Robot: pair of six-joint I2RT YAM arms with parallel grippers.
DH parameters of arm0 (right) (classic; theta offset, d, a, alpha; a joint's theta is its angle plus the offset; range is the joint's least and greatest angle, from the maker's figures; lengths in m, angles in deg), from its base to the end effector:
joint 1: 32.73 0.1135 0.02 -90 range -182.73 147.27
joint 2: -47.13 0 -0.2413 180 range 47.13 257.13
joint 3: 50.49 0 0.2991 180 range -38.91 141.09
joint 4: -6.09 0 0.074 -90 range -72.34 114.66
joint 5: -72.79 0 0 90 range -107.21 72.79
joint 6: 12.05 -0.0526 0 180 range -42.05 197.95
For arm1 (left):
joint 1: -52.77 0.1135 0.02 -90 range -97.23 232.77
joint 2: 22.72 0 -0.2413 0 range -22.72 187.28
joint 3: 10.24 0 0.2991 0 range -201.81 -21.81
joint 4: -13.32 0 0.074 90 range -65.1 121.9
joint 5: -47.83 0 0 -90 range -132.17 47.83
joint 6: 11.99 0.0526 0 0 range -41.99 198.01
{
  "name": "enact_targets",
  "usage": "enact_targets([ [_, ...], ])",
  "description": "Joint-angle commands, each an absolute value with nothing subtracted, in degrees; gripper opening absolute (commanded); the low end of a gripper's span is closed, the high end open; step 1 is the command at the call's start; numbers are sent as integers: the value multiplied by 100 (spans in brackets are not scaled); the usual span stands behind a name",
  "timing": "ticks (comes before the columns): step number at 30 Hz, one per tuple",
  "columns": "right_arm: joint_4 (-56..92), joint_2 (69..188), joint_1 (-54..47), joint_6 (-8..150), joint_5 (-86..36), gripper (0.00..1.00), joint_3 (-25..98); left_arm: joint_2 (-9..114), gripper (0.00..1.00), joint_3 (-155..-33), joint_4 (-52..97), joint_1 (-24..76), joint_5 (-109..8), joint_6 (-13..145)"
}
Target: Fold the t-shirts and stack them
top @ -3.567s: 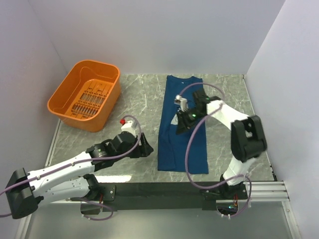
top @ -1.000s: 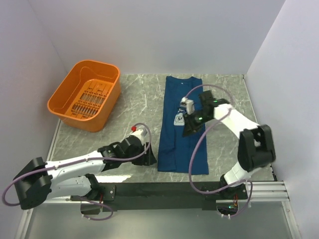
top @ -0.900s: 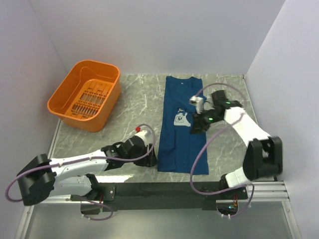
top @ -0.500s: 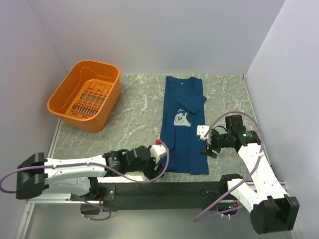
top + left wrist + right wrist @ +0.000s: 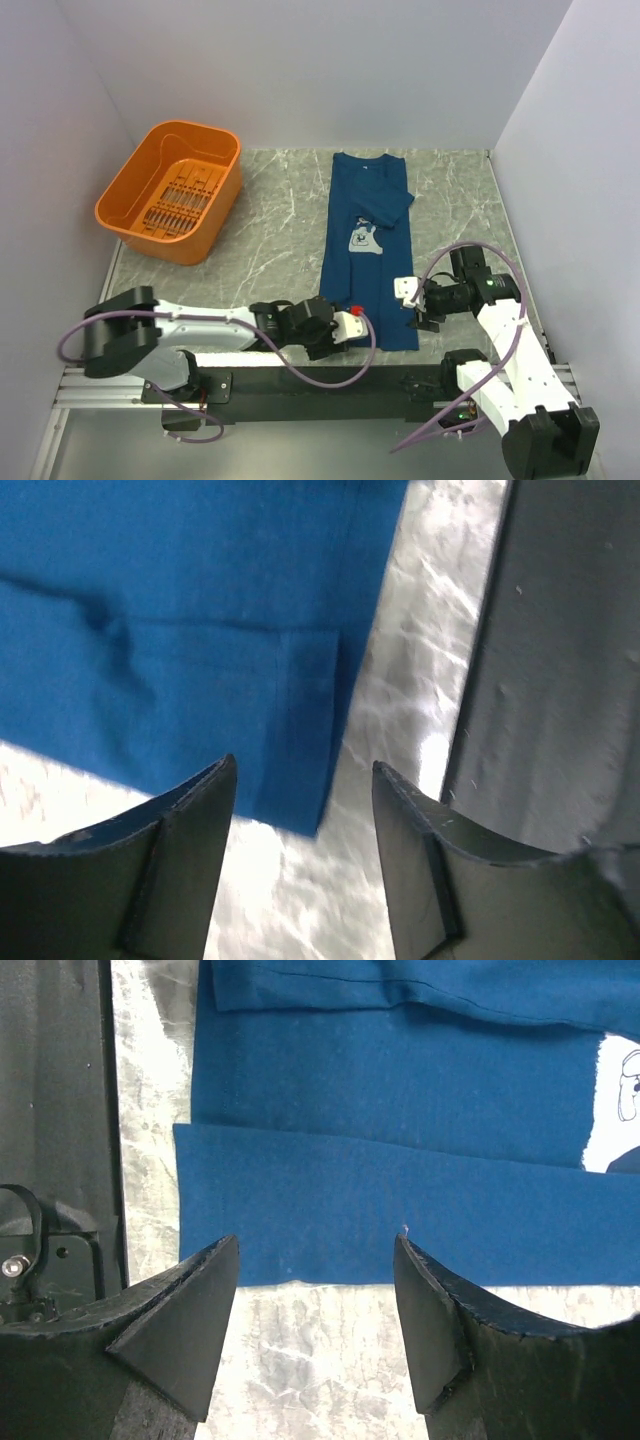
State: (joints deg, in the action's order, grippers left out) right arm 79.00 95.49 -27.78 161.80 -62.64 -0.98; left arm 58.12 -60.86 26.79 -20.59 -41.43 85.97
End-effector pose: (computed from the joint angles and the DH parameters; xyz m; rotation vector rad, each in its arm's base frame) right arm 0.1895 0.0540 0.1945 -1.7595 1.5707 0.5207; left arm 0.0956 -0.3175 0.1137 1.5587 1.8249 -0.5415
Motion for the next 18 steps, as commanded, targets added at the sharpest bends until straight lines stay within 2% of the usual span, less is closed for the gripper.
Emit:
enact_targets([
  [1, 7769, 9406, -2781, 16163, -6256, 70, -182, 6147, 60, -6540, 2156, -2097, -4173, 8978],
  [9, 7629, 9547, -2799, 16057, -6230, 69, -261, 6842, 55, -6822, 2129, -2123, -4313, 8908],
  [15, 7593, 9565, -2843, 16004, -6203, 68, -261, 7115, 54, -6874, 2147, -2150, -4331, 8847],
  [16, 7602, 9565, -2851, 16004, -6203, 68, -261, 7132, 52, -6892, 2147, -2158, -4305, 8847],
  [18, 7619, 9573, -2878, 16004, -6203, 68, -261, 7176, 37, -6936, 2190, -2158, -4322, 8829],
])
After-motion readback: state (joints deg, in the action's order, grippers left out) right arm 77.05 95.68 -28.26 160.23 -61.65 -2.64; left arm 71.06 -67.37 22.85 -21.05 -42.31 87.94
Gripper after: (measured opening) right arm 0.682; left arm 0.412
